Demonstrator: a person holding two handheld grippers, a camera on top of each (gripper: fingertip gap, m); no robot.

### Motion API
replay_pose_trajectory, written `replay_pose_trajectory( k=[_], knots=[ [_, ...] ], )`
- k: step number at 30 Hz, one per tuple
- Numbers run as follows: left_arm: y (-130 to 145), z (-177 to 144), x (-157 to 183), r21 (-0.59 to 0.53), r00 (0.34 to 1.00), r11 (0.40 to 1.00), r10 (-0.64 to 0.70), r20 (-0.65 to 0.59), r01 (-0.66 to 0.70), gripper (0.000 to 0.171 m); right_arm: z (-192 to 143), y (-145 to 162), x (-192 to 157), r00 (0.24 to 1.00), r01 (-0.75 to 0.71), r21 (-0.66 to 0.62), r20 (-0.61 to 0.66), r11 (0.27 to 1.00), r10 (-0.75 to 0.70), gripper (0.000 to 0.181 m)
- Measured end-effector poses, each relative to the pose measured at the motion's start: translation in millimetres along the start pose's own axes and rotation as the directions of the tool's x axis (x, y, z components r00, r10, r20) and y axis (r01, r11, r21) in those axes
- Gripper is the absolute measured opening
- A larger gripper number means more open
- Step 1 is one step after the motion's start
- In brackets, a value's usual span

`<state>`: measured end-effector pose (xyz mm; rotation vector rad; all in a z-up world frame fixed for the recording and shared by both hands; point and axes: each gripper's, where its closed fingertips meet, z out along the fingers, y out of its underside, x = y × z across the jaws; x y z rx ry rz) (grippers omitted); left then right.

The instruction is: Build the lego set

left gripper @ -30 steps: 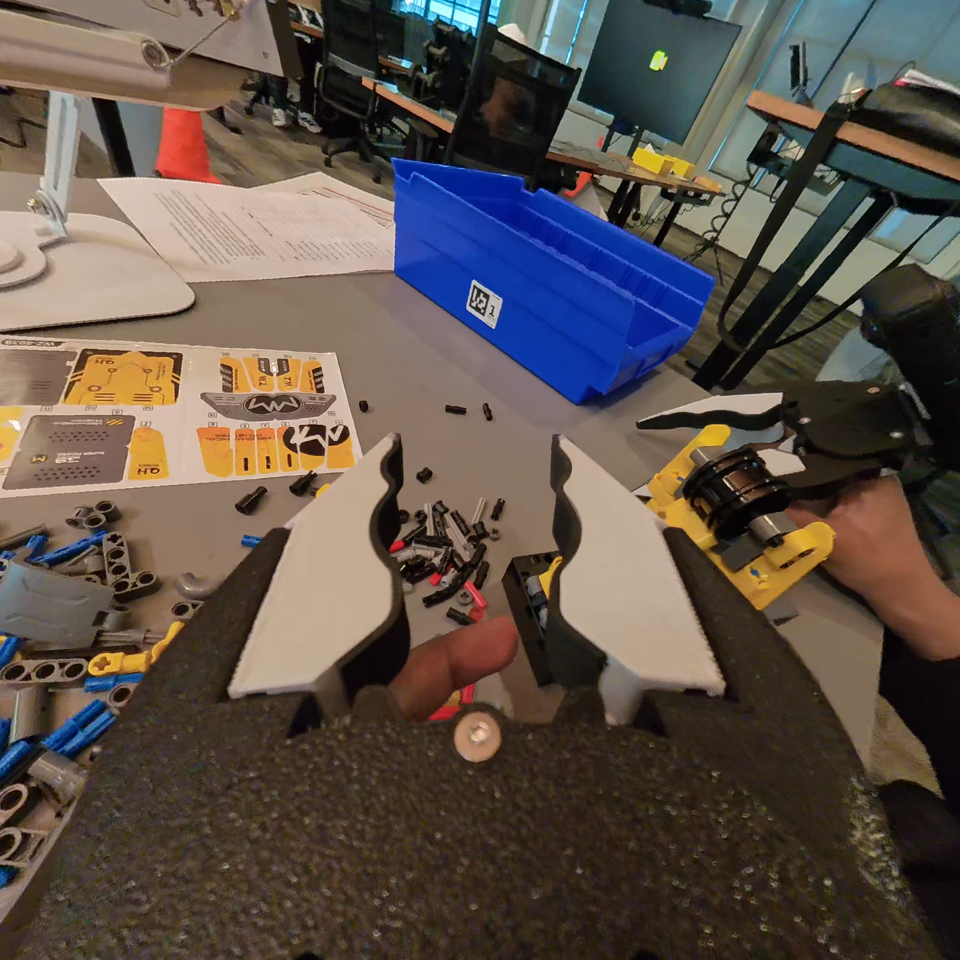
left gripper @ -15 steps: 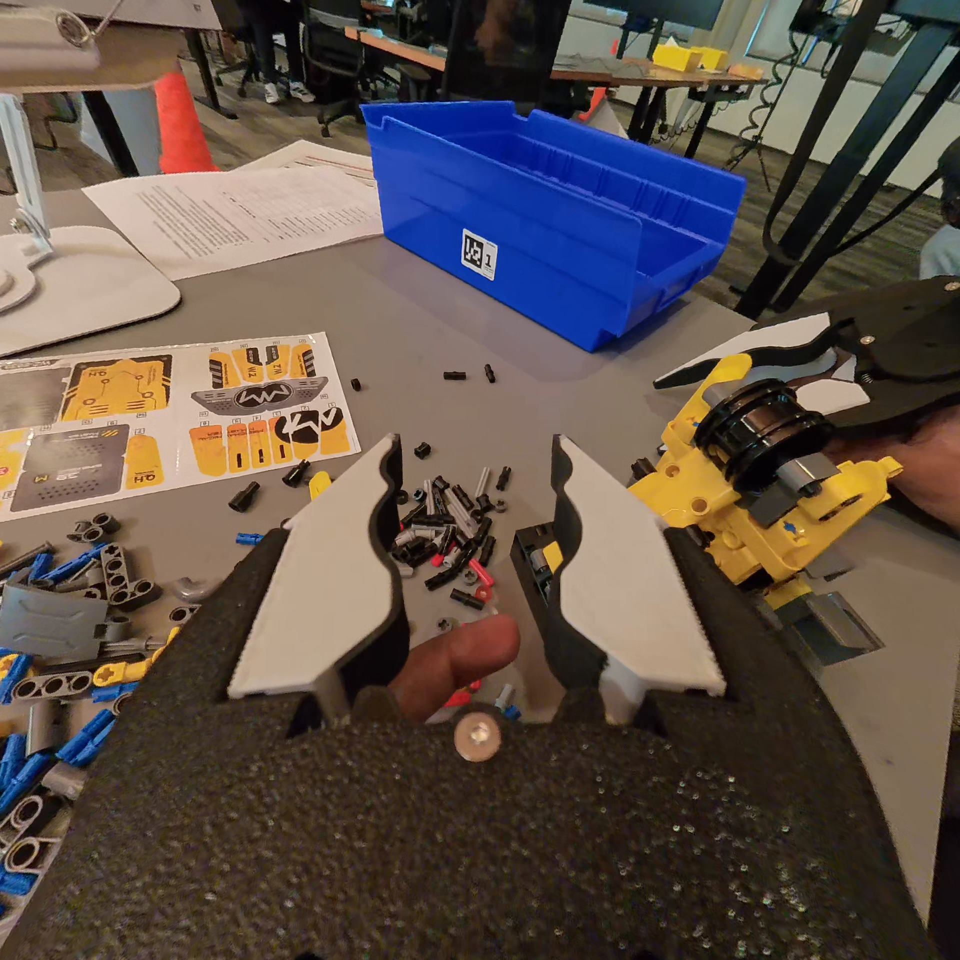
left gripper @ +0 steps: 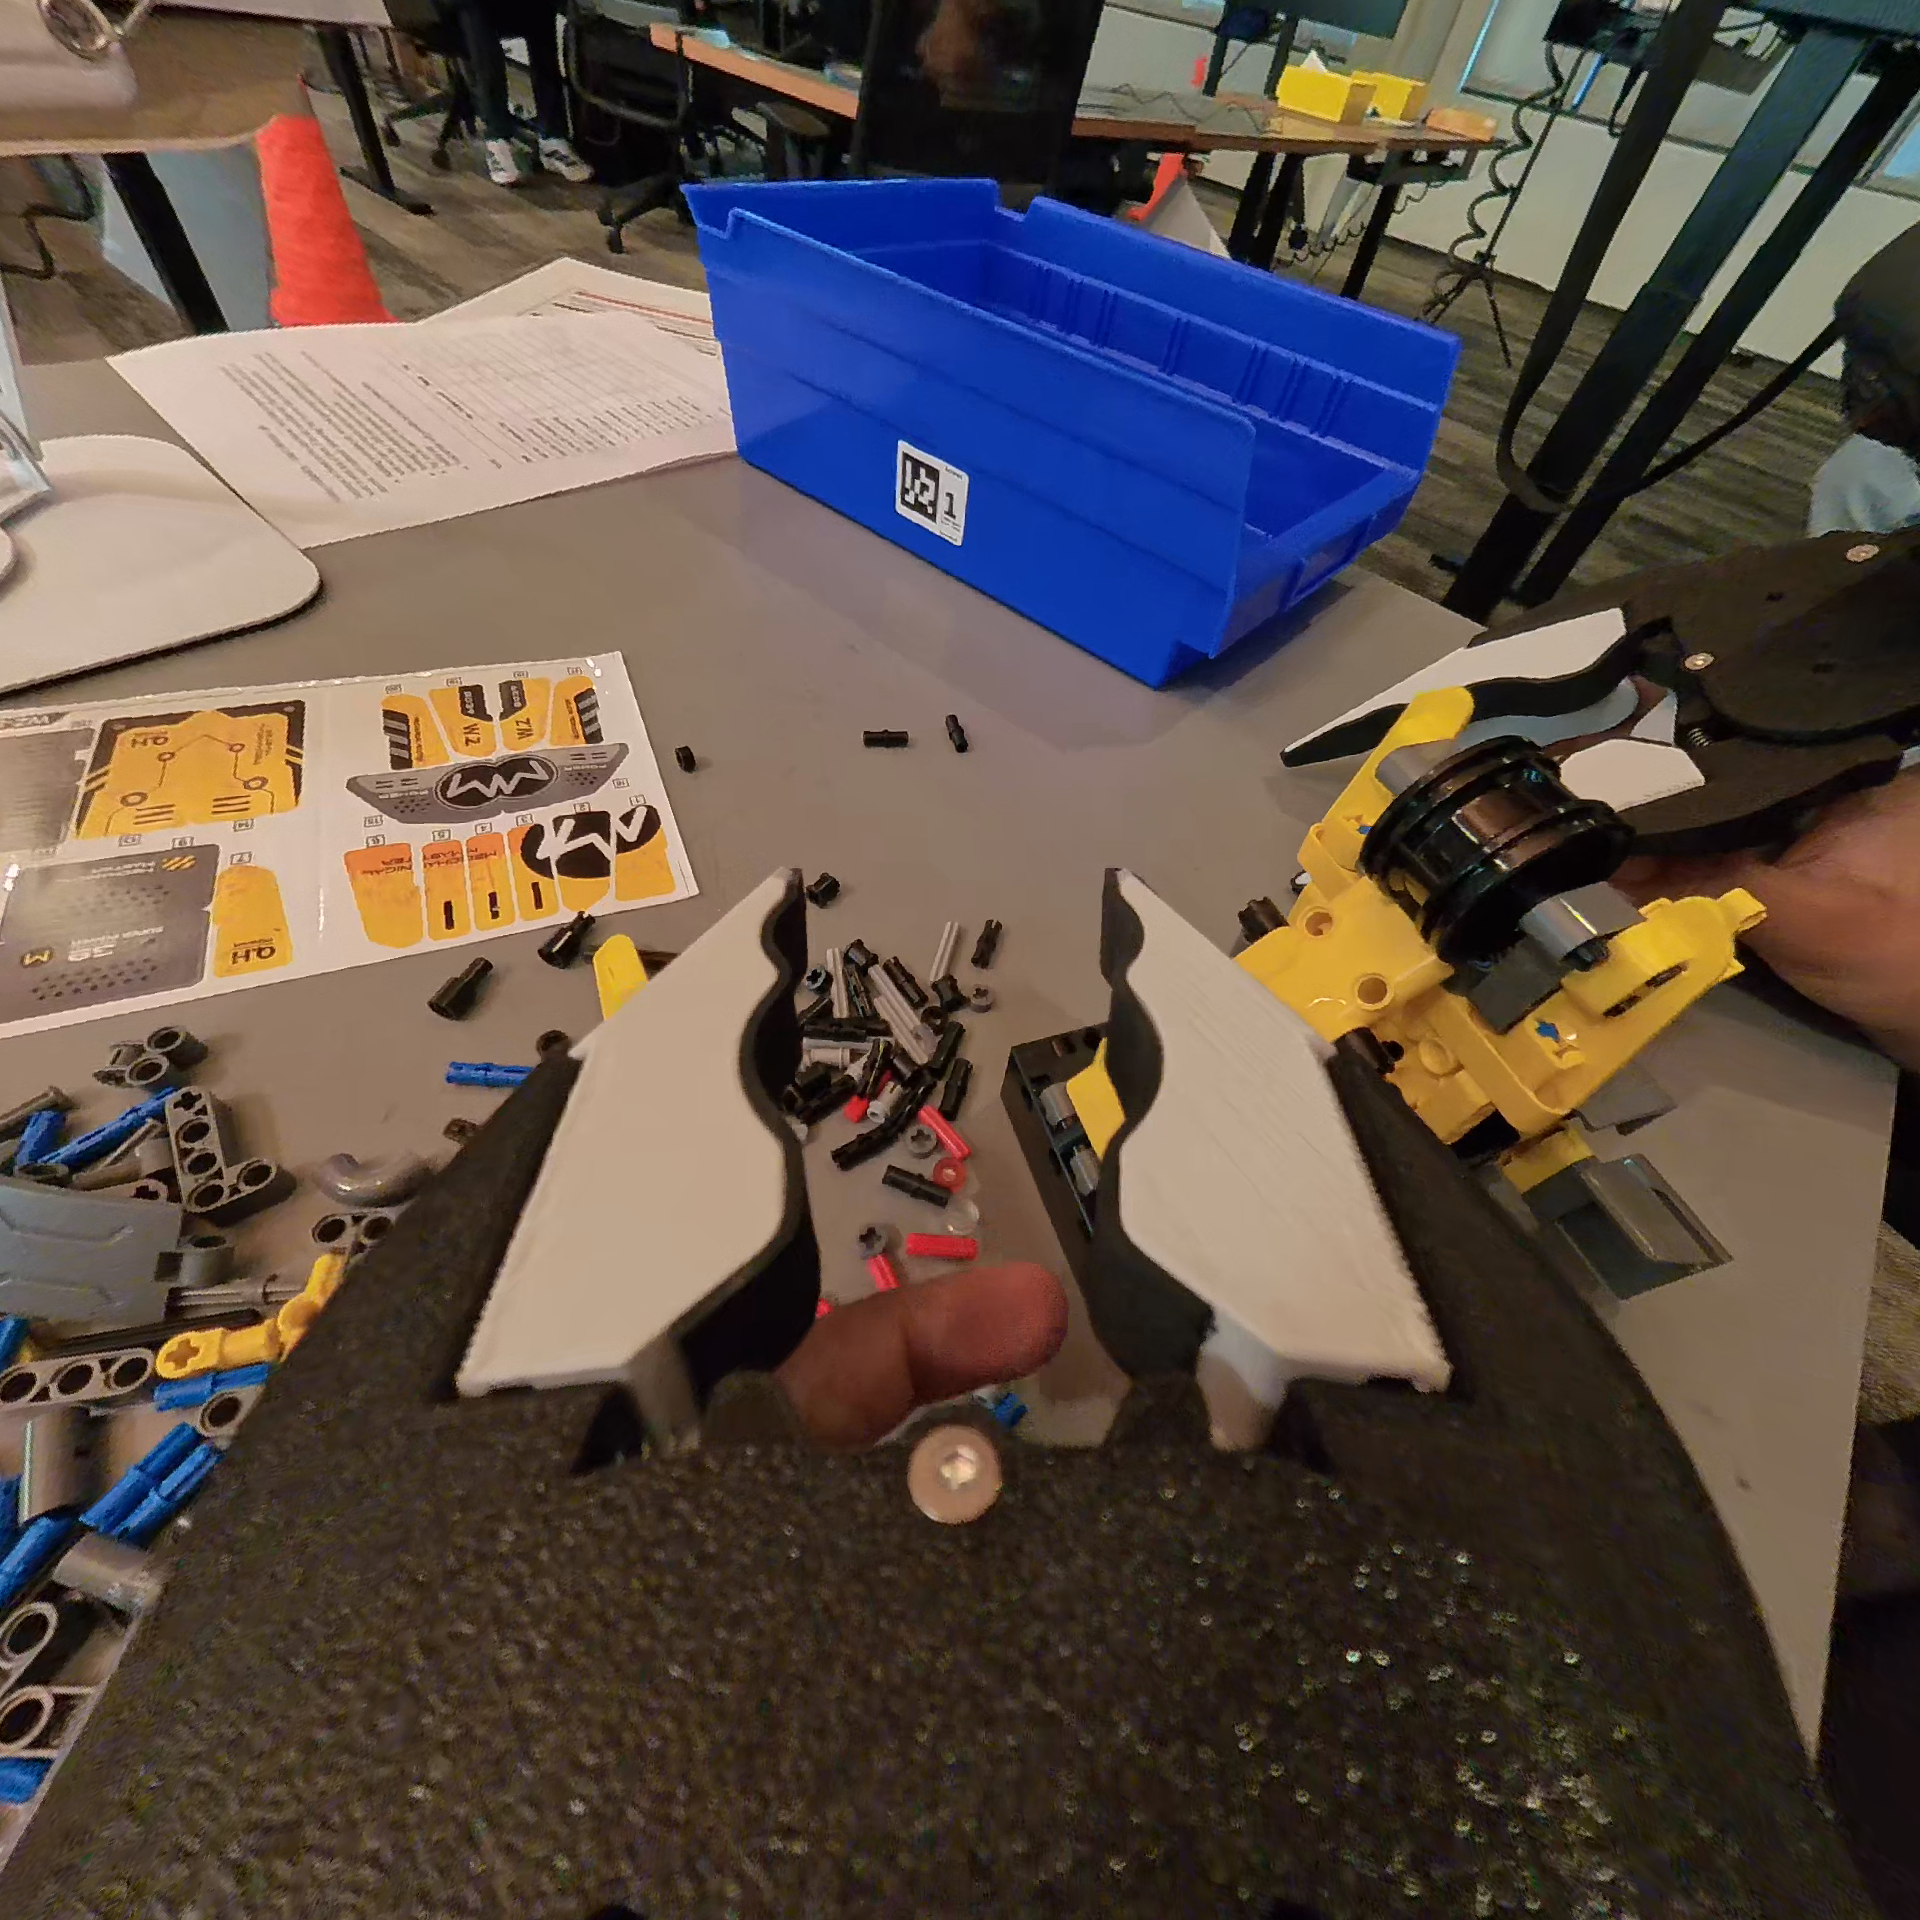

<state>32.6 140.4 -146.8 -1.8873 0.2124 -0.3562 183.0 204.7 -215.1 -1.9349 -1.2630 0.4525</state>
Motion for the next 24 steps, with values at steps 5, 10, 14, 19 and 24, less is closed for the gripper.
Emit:
replay_pose_trajectory(
  k=[5, 10, 14, 19, 24],
  knots=[
    [-0.1, -0.1, 1.4, 0.002, 1.000, 1.000, -0.010, -0.010, 0.010, 0.056, -0.3, -0.3, -0.9, 1.000, 0.012, 0.002, -0.003, 1.000, -0.012, 0.056],
    [-1.3, 0.1, 0.7, 0.010, 1.000, 1.000, -0.004, -0.005, 0.004, 0.056, -0.3, -0.1, -1.4, 1.000, 0.008, 0.001, 0.005, 1.000, -0.008, 0.055],
    [-0.4, 0.8, 1.8, 0.006, 1.000, 1.000, 0.006, -0.004, -0.006, 0.056, -0.4, -0.1, -1.6, 1.000, 0.012, 0.002, 0.004, 1.000, -0.012, 0.055],
    [1.1, 1.9, 3.5, -0.001, 1.000, 1.000, 0.022, -0.004, -0.022, 0.056, -0.6, -0.1, -1.9, 1.000, 0.015, 0.002, 0.003, 1.000, -0.015, 0.054],
    [4.4, 3.7, 5.3, -0.021, 1.000, 0.999, 0.027, -0.010, -0.027, 0.056, -0.7, 0.1, -2.2, 1.000, 0.017, 0.003, 0.003, 1.000, -0.017, 0.054]
  ],
)
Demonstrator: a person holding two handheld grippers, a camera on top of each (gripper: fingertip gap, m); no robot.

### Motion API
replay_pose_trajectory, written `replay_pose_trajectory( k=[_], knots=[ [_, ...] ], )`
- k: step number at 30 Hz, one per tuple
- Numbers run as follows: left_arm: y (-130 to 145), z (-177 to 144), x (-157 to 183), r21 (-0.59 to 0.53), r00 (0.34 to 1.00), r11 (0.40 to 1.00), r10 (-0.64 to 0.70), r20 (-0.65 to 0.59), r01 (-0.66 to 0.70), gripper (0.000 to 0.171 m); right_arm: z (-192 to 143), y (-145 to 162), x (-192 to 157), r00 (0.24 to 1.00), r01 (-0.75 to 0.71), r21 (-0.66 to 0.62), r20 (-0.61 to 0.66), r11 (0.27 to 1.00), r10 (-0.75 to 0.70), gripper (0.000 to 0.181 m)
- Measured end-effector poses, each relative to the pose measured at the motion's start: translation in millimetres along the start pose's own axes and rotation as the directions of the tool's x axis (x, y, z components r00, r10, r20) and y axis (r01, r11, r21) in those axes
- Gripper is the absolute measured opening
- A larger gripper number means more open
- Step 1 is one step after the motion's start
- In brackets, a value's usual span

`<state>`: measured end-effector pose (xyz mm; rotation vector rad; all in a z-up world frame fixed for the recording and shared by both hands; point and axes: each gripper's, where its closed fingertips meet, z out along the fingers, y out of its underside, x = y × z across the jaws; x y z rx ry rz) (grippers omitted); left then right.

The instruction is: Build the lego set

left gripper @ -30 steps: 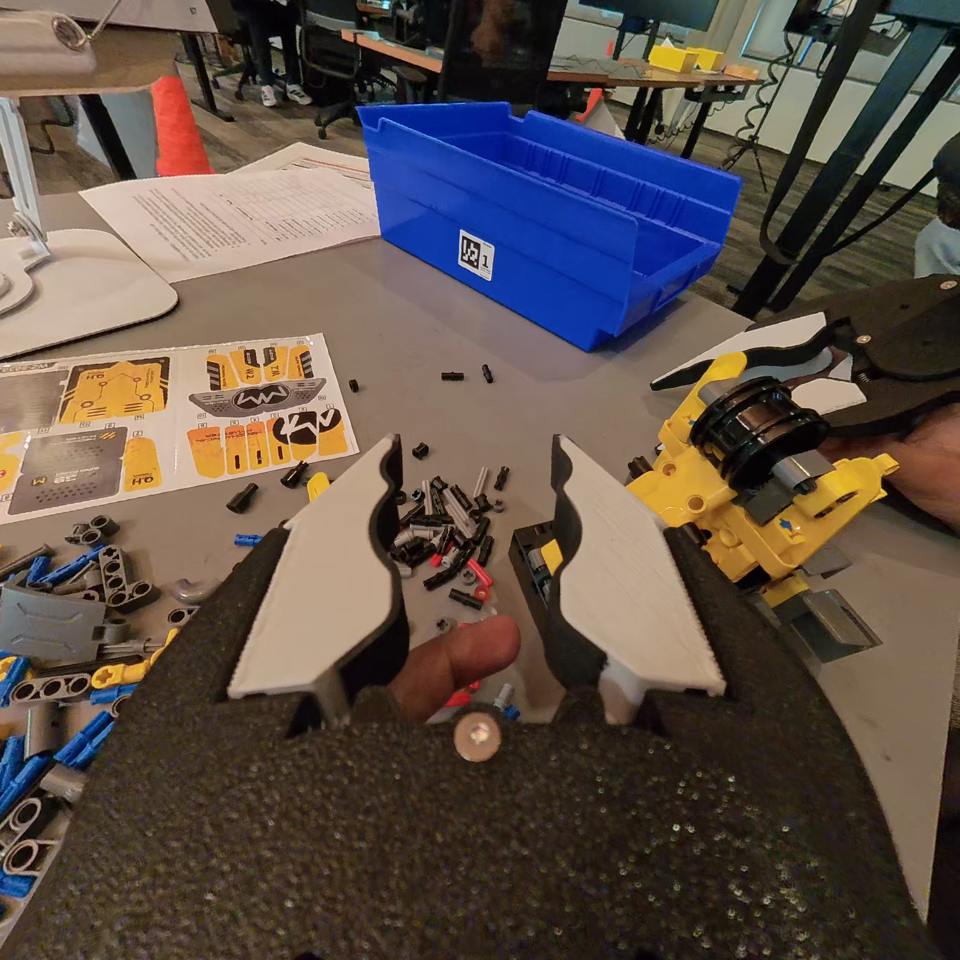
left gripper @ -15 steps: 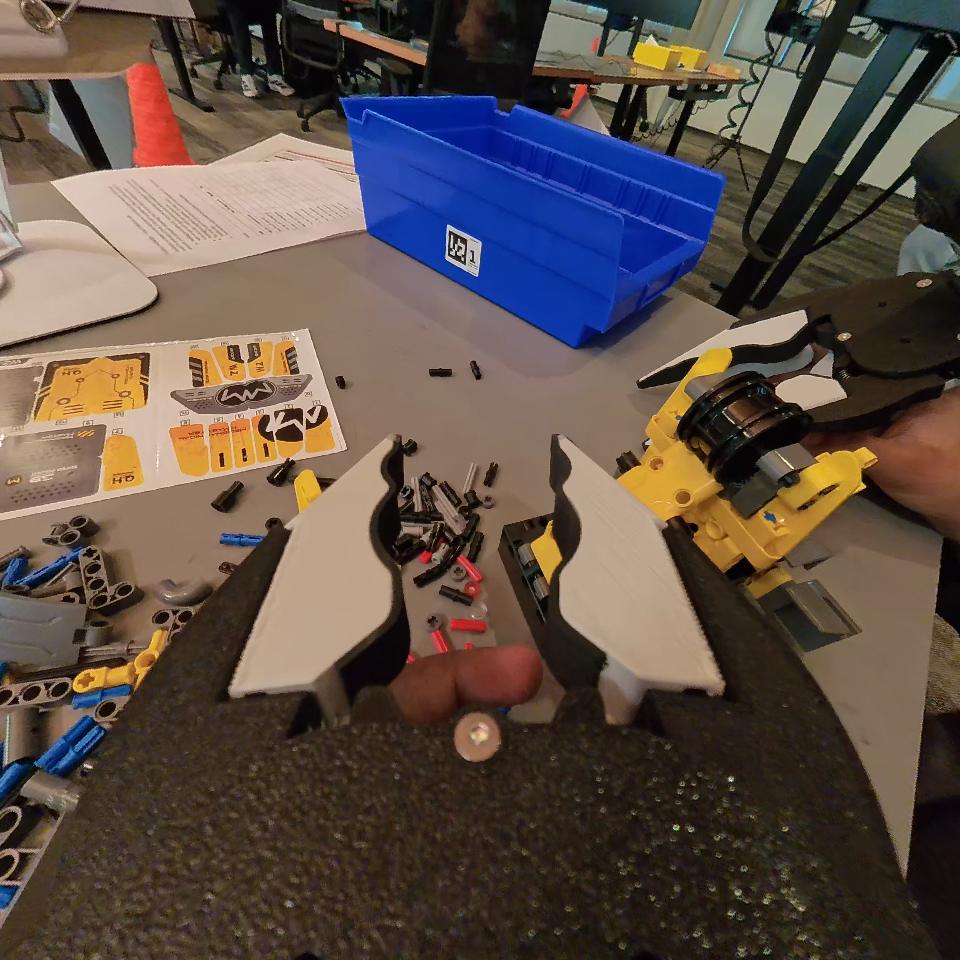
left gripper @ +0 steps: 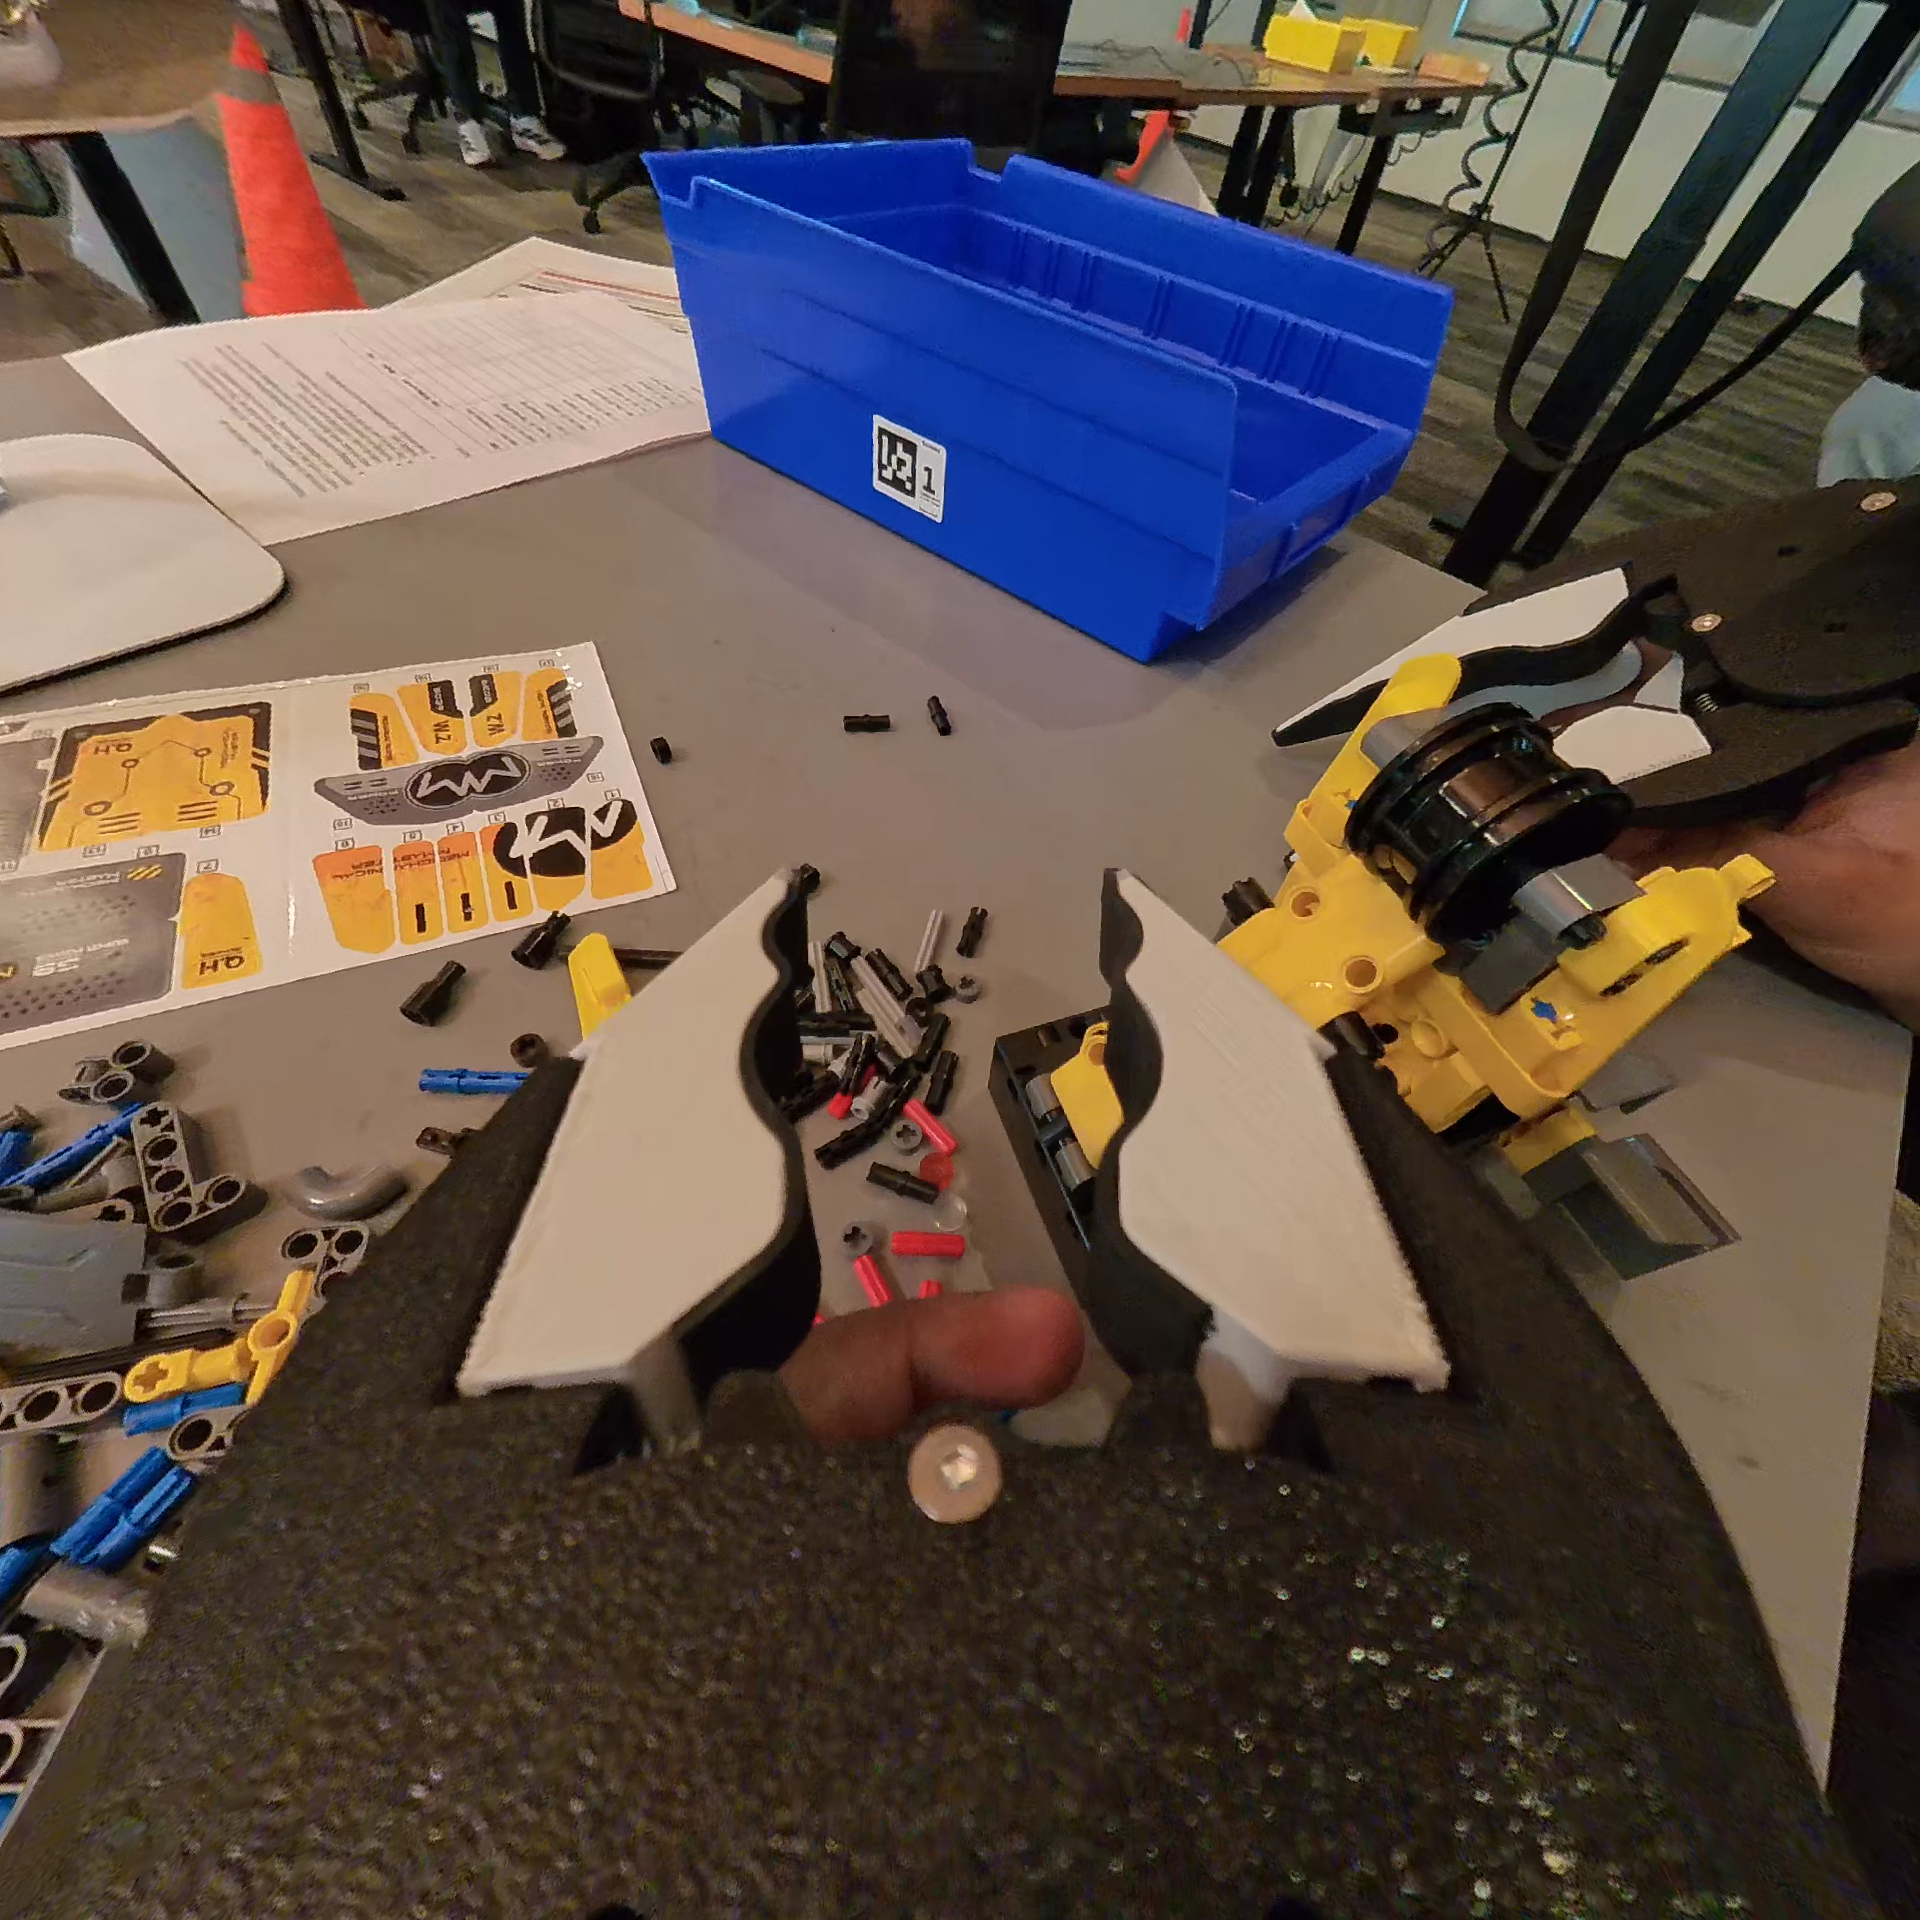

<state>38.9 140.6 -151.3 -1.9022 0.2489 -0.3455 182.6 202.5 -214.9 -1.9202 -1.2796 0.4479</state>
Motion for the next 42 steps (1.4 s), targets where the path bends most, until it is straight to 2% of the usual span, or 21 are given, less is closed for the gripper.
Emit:
replay_pose_trajectory(
  k=[32, 40, 42],
  knots=[
    [7.4, 5.2, -3.9, -0.052, 1.000, 0.999, -0.013, 0.023, 0.014, 0.056, -0.5, -0.4, -1.8, 1.000, 0.023, 0.004, -0.007, 1.000, -0.023, 0.051],
    [1.0, 1.8, -6.7, -0.011, 0.999, 1.000, -0.013, 0.034, 0.013, 0.056, -0.2, -0.9, -1.1, 1.000, 0.018, 0.004, -0.008, 1.000, -0.018, 0.051],
    [-0.9, 0.9, -6.1, 0.002, 0.999, 1.000, 0.003, 0.038, -0.003, 0.056, -2.3, -2.9, 5.7, 0.999, 0.005, 0.020, -0.051, 1.000, -0.004, 0.052]
  ],
)
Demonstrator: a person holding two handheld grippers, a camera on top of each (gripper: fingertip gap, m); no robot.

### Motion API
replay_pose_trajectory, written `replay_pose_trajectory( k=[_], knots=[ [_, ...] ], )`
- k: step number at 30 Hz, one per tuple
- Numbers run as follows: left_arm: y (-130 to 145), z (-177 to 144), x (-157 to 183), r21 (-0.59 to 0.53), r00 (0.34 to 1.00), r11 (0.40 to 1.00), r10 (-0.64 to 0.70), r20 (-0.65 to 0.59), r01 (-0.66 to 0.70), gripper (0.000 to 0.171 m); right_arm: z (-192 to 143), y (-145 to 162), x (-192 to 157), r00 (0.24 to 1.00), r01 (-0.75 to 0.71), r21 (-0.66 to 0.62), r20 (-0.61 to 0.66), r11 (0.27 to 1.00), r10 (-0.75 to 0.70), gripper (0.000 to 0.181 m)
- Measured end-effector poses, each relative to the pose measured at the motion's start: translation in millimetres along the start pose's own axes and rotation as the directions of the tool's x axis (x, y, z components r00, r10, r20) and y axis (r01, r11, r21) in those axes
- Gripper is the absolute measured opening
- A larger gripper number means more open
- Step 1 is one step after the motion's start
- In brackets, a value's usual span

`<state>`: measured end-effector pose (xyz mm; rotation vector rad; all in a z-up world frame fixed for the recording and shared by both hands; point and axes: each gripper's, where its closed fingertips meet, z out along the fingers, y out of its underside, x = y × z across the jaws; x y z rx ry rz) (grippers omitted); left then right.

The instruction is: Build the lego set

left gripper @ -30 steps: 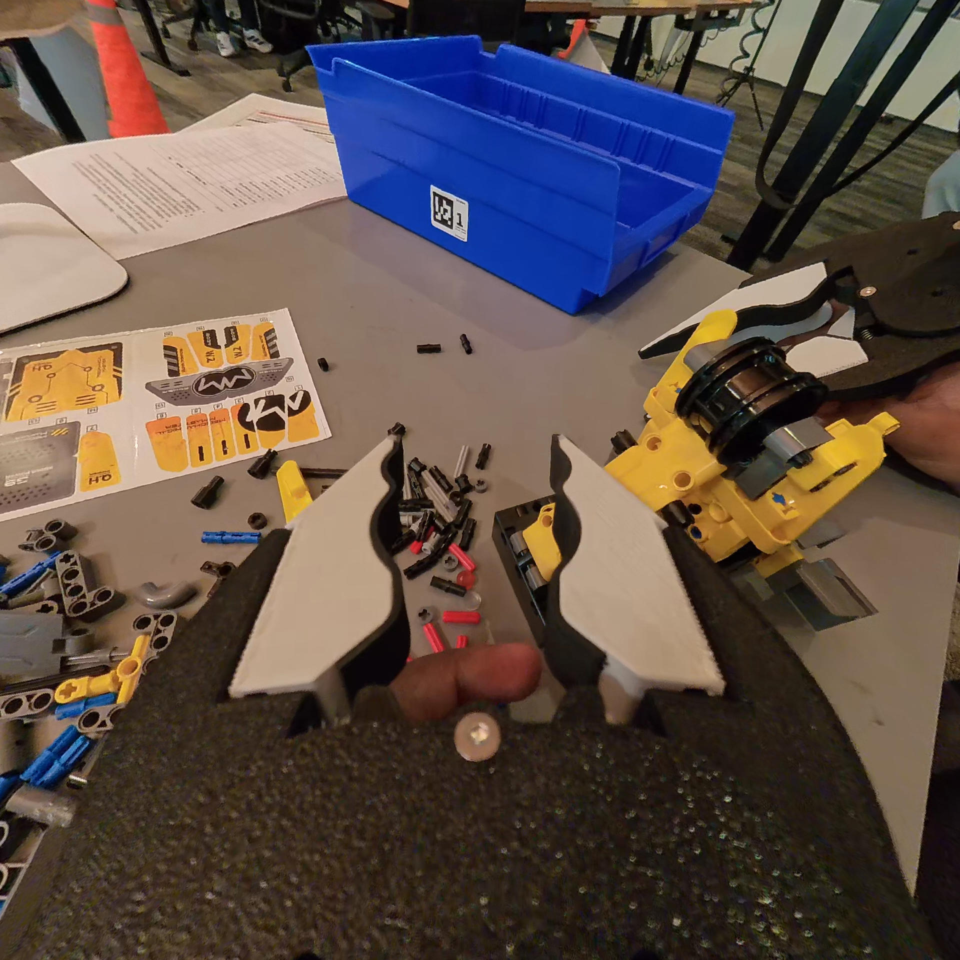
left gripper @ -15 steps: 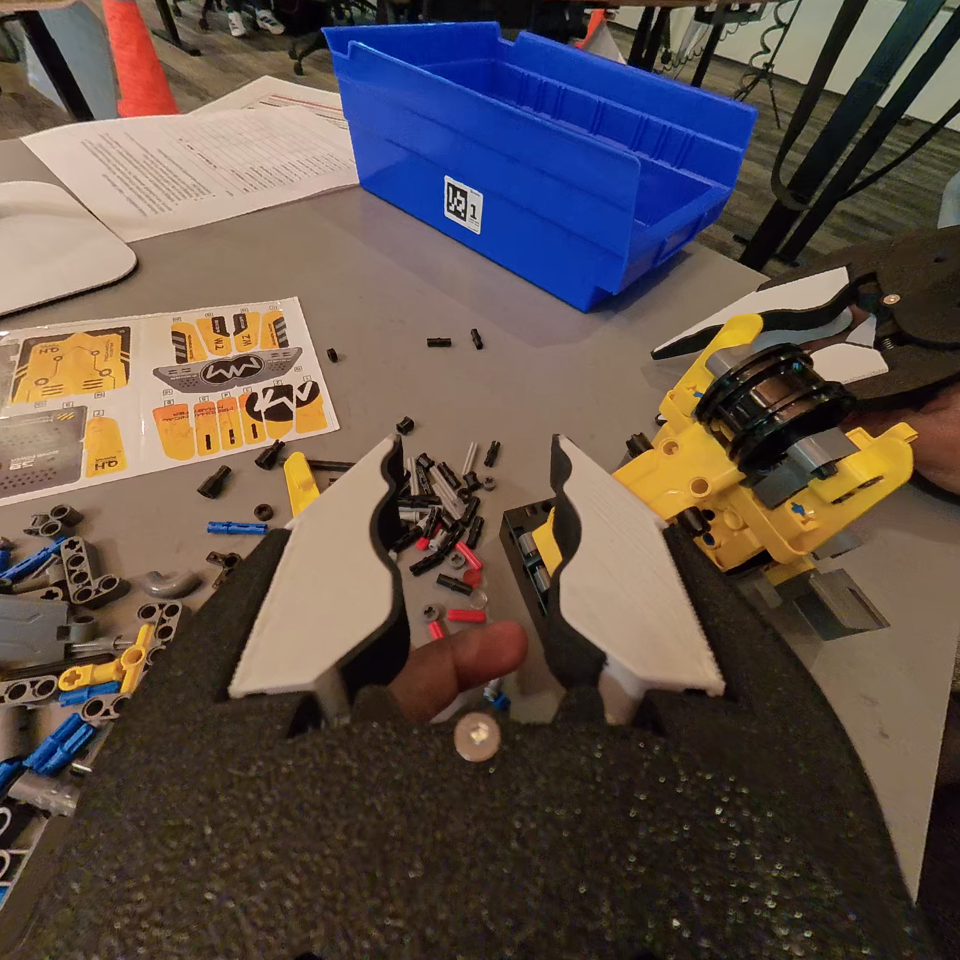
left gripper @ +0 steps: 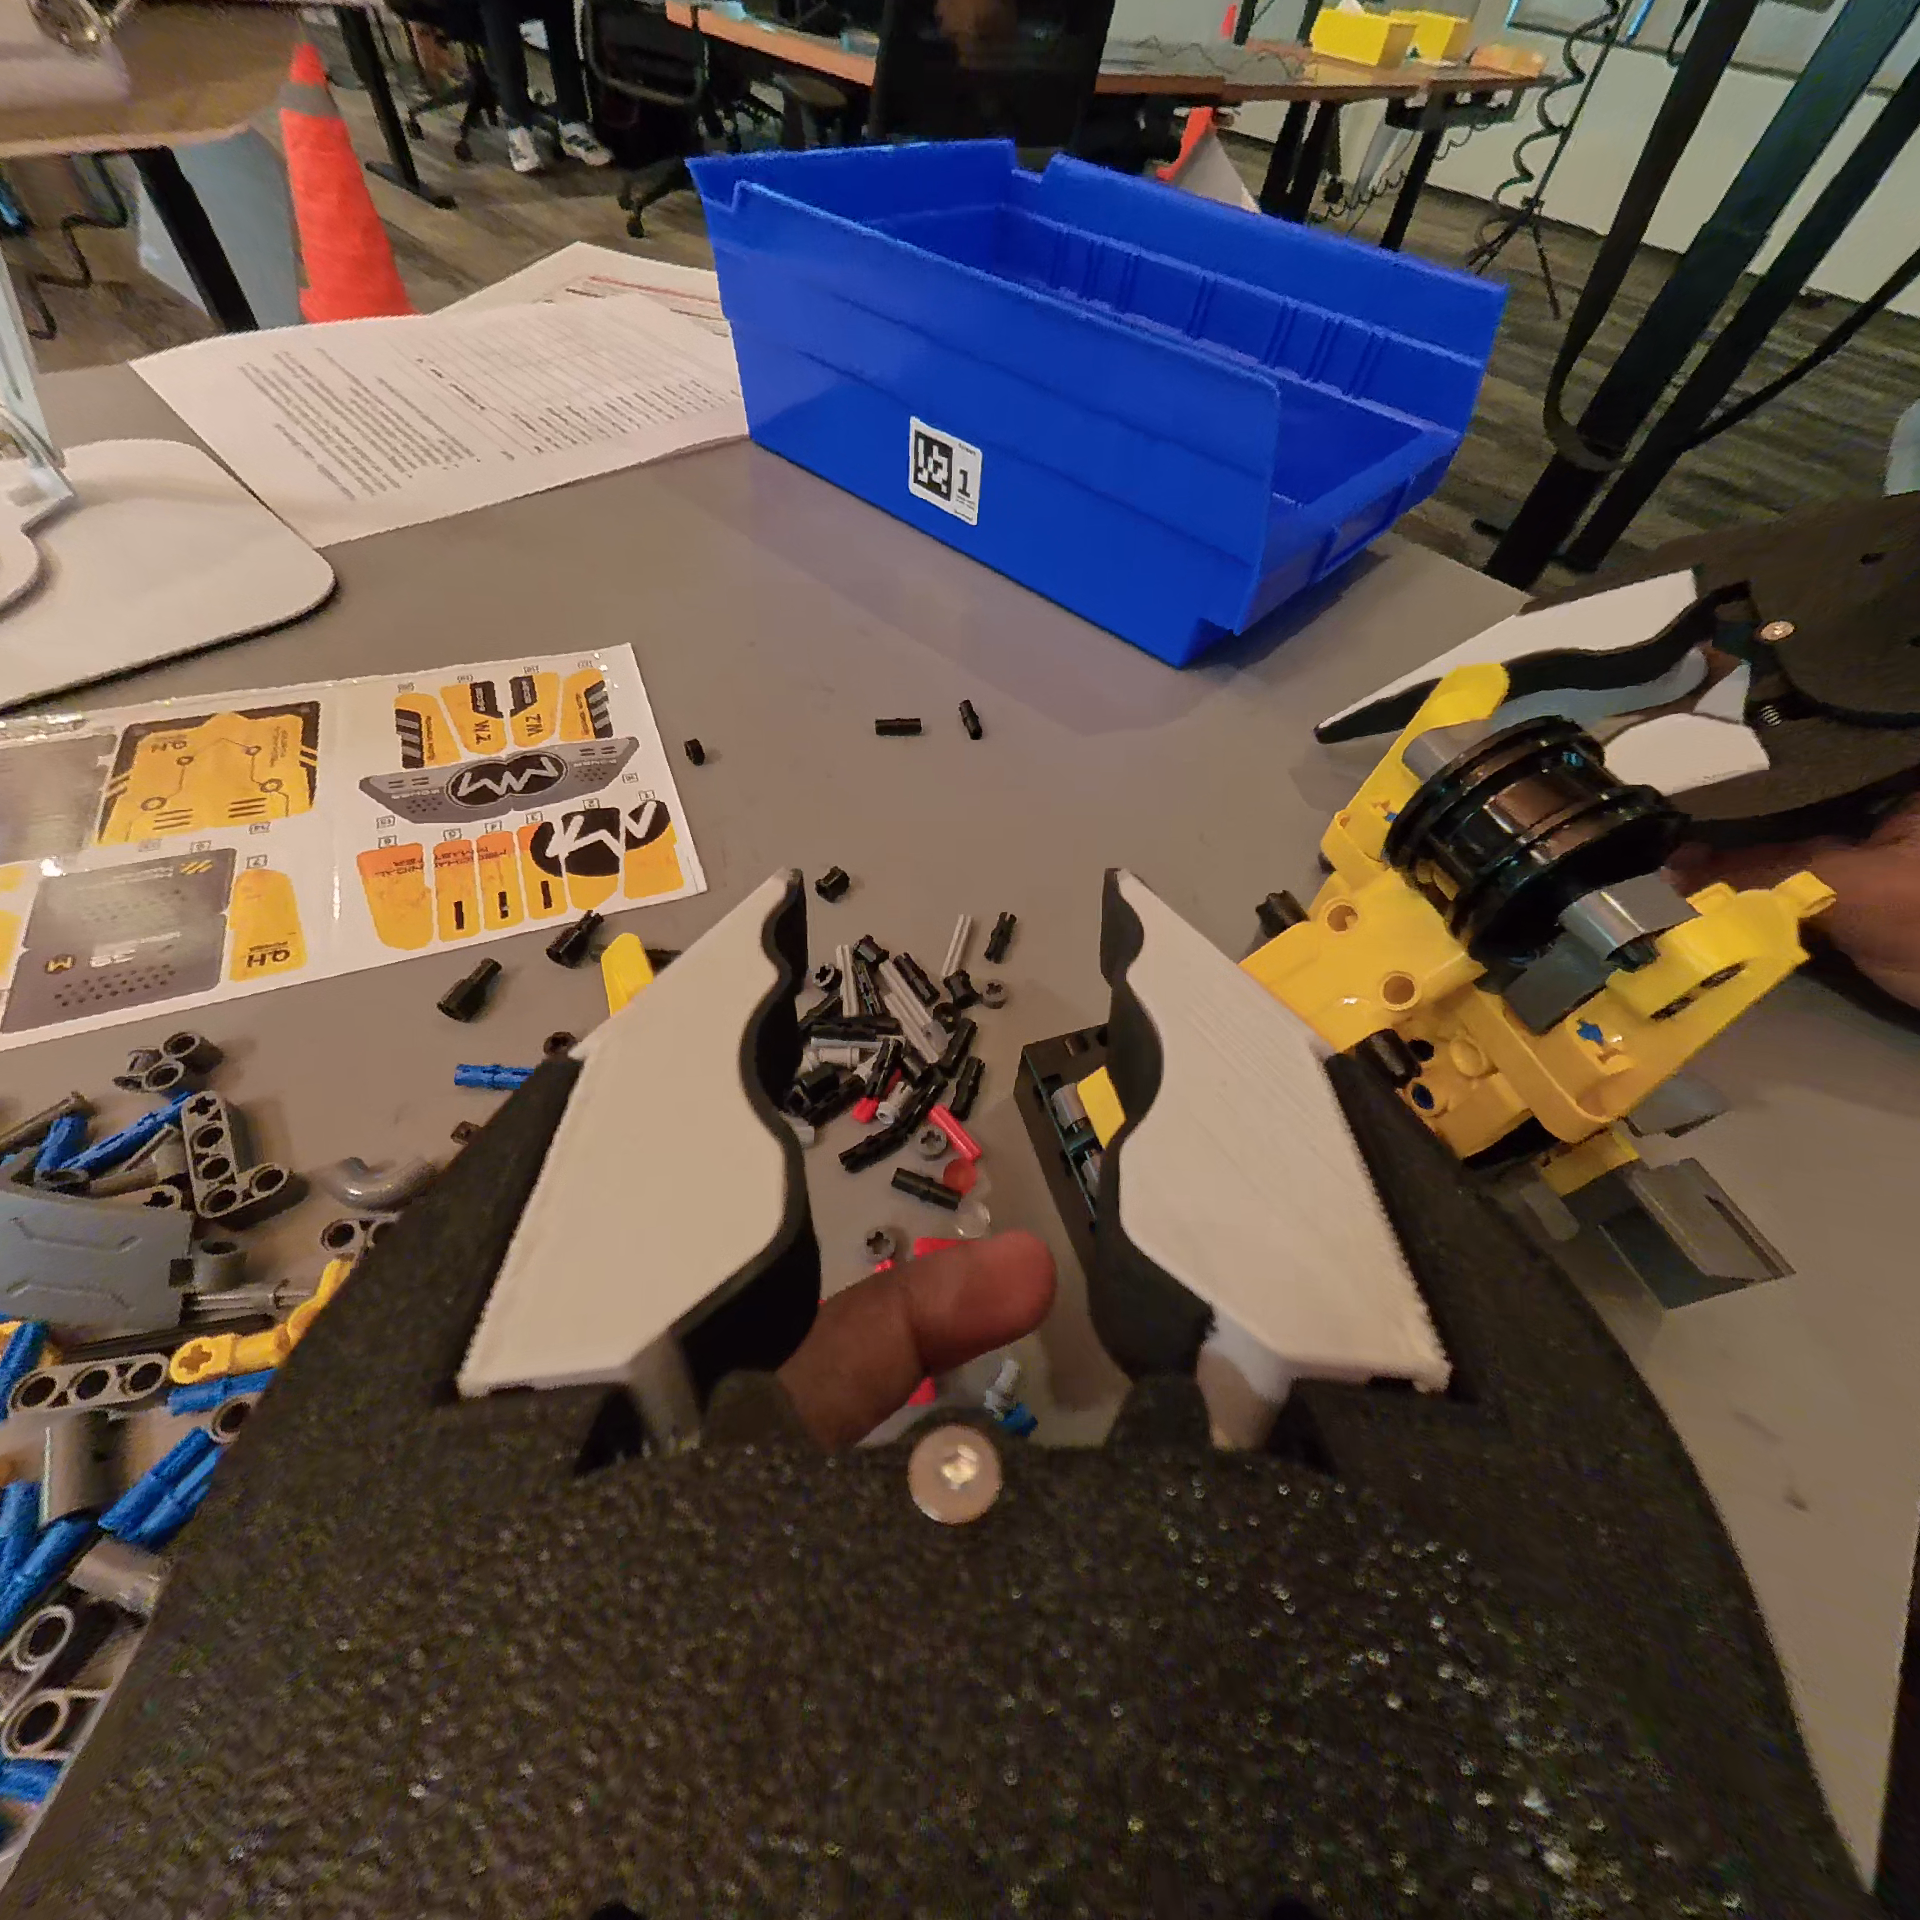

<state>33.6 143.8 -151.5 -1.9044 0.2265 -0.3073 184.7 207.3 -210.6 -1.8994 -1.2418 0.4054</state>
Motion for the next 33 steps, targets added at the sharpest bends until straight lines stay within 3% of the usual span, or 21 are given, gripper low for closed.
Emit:
replay_pose_trajectory(
  k=[5, 10, 14, 18, 25, 33],
  knots=[
    [-4.9, -2.2, -2.6, 0.031, 1.000, 0.999, 0.007, 0.023, -0.008, 0.056, -19.2, -18.3, 15.1, 0.993, -0.121, 0.168, 0.003, 0.978, 0.122, 0.052],
    [-20.3, -12.5, -5.1, 0.113, 0.992, 0.986, -0.119, -0.029, 0.122, 0.056, -36.1, -30.6, 24.2, 0.978, -0.208, 0.296, 0.048, 0.932, 0.203, 0.052],
    [-33.4, -21.4, -9.9, 0.195, 0.984, 0.965, -0.171, -0.055, 0.178, 0.056, -43.9, -37.9, 25.4, 0.982, -0.186, 0.359, 0.037, 0.915, 0.185, 0.052],
    [-32.3, -20.0, -3.9, 0.186, 0.987, 0.971, -0.141, -0.072, 0.152, 0.056, -54.4, -45.7, 28.2, 0.986, -0.150, 0.427, 0.004, 0.892, 0.164, 0.052],
    [-24.4, -14.9, 1.6, 0.148, 0.999, 0.989, -0.025, -0.021, 0.028, 0.056, -90.9, -66.8, 33.7, 0.971, 0.074, 0.619, -0.223, 0.782, 0.085, 0.052],
    [-19.6, -12.9, 6.9, 0.116, 0.997, 0.992, -0.038, -0.064, 0.045, 0.055, -82.5, -67.8, 20.0, 0.969, 0.144, 0.588, -0.246, 0.796, 0.007, 0.052]
  ],
)
